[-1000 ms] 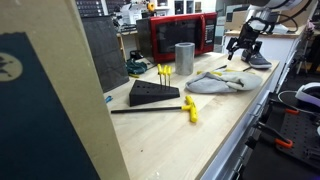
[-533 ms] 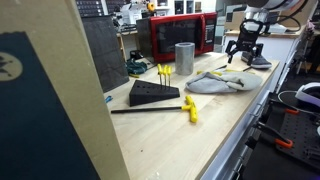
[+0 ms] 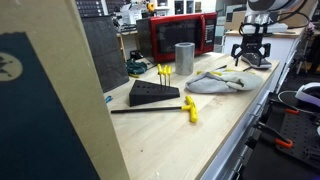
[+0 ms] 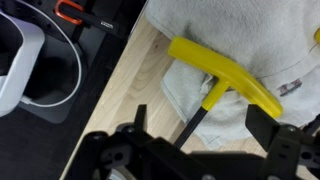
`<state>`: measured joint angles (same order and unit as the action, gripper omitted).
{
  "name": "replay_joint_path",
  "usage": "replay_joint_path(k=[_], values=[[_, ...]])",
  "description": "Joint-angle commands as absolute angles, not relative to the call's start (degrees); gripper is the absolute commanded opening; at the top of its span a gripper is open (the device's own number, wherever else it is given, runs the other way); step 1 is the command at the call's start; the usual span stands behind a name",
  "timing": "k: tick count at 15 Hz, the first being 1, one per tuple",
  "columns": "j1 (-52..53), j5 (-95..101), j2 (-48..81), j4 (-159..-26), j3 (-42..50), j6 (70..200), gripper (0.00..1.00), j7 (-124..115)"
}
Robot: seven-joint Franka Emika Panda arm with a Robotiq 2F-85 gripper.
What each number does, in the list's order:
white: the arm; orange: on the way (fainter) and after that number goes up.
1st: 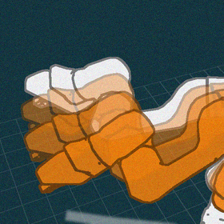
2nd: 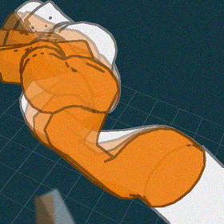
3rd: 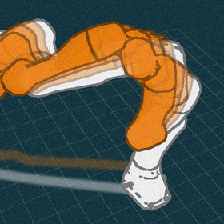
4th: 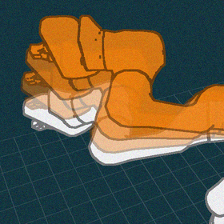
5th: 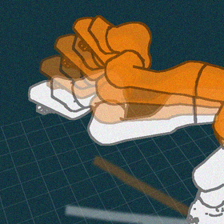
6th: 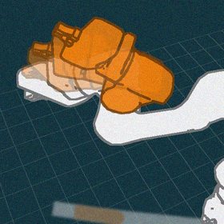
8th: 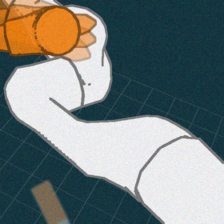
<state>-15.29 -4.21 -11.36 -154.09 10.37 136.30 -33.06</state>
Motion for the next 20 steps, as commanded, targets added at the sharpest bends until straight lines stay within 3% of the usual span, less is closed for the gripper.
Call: replay_joint_path(k=[1,10,11,13,20], values=[[-16.49,-1.44,-9.78,-152.99,9.03,134.71,1.00,-39.33],[-15.41,-0.27,-5.41,-152.89,8.26,140.63,1.00,-50.76],[-15.12,-0.58,-5.20,-152.84,8.35,140.56,0.75,-50.81],[-14.68,-0.77,-5.00,-152.77,8.42,140.45,0.68,-50.83],[-13.88,-0.99,-5.24,-152.33,8.53,140.35,0.14,-50.90]])
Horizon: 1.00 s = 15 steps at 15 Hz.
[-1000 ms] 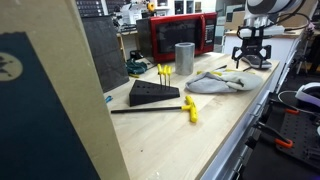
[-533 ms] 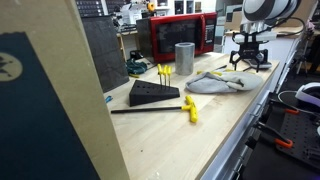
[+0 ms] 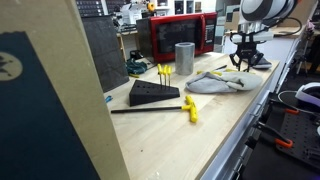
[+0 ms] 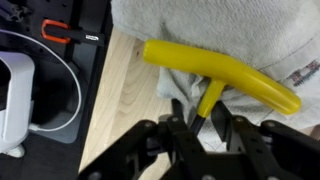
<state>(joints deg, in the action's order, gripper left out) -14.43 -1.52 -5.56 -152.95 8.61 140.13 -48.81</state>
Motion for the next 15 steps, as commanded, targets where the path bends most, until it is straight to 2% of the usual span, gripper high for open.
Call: replay_joint_path(k=[1,3,5,6,7,8,11,13,15], values=[[-13.88,-0.88,-5.29,-152.25,8.53,140.31,0.05,-50.93],[-13.83,-0.92,-5.43,-152.19,8.56,140.26,0.00,-50.67],[-13.73,-1.03,-5.46,-152.20,8.53,140.13,0.04,-50.31],[-13.66,-1.15,-5.43,-152.19,8.52,140.04,0.14,-50.10],[-13.55,-1.41,-5.40,-152.17,8.52,139.94,0.40,-49.69],[-13.51,-1.46,-5.44,-152.17,8.53,139.93,0.40,-49.54],[-13.34,-1.84,-5.52,-152.14,8.66,139.98,0.63,-48.98],[-13.15,-2.51,-5.36,-151.99,8.75,139.94,0.74,-48.31],[-12.98,-3.46,-5.14,-151.76,8.84,139.80,0.91,-47.48]])
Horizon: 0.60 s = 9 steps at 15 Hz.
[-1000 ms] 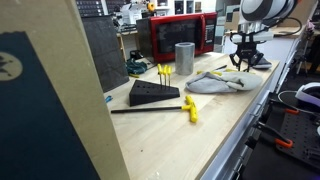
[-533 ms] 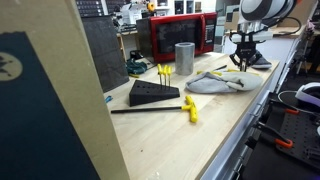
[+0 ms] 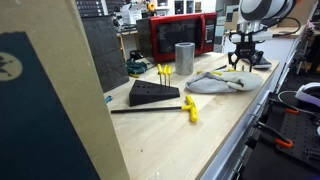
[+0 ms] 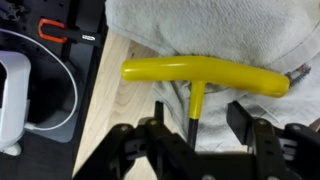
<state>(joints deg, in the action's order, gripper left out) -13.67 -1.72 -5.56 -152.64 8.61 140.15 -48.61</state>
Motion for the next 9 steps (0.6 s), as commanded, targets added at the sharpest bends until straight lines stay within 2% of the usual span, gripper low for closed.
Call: replay_joint_path(k=[1,4,5,6,9], values=[[-12.92,-3.82,-5.11,-151.72,8.86,139.74,0.98,-47.22],[-12.58,-5.47,-4.88,-151.49,8.84,139.70,1.00,-46.50],[-12.45,-6.04,-4.79,-151.41,8.80,139.79,0.92,-45.99],[-12.28,-6.34,-4.54,-151.31,8.69,140.01,0.73,-45.87],[-11.91,-6.39,-3.90,-151.23,8.52,140.45,0.50,-45.76]])
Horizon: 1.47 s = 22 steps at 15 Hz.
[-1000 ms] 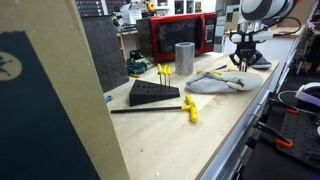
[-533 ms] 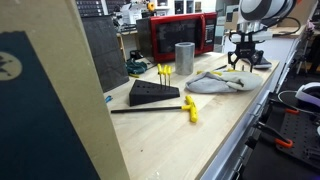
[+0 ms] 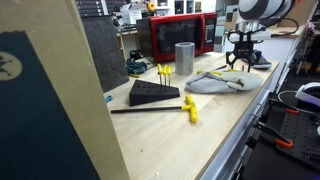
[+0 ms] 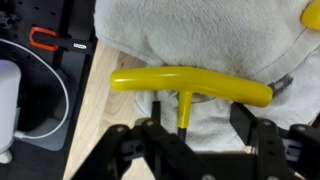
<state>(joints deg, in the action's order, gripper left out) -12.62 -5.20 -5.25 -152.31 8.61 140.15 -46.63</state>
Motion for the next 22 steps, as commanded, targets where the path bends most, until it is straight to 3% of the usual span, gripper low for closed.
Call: replay_joint_path(k=[1,6,8,9,16,17,18,19,20,22], values=[[-11.81,-6.29,-3.71,-151.18,8.52,140.51,0.42,-45.81],[-11.71,-6.26,-4.07,-151.03,8.76,140.29,0.05,-45.48],[-11.77,-6.17,-4.99,-151.18,8.82,140.20,0.00,-45.25],[-11.83,-5.98,-5.62,-151.35,8.85,140.27,0.04,-45.18],[-12.63,-5.29,-9.01,-152.16,9.26,140.81,0.04,-45.07],[-12.71,-5.21,-9.28,-152.17,9.25,140.84,0.14,-45.04],[-12.73,-5.26,-9.41,-152.13,9.23,140.81,0.41,-44.82],[-12.64,-5.20,-9.60,-152.35,9.14,141.43,0.05,-43.99],[-12.68,-4.96,-9.63,-152.31,9.05,141.71,0.07,-43.81],[-12.72,-5.23,-9.85,-152.17,8.98,141.94,0.00,-42.68]])
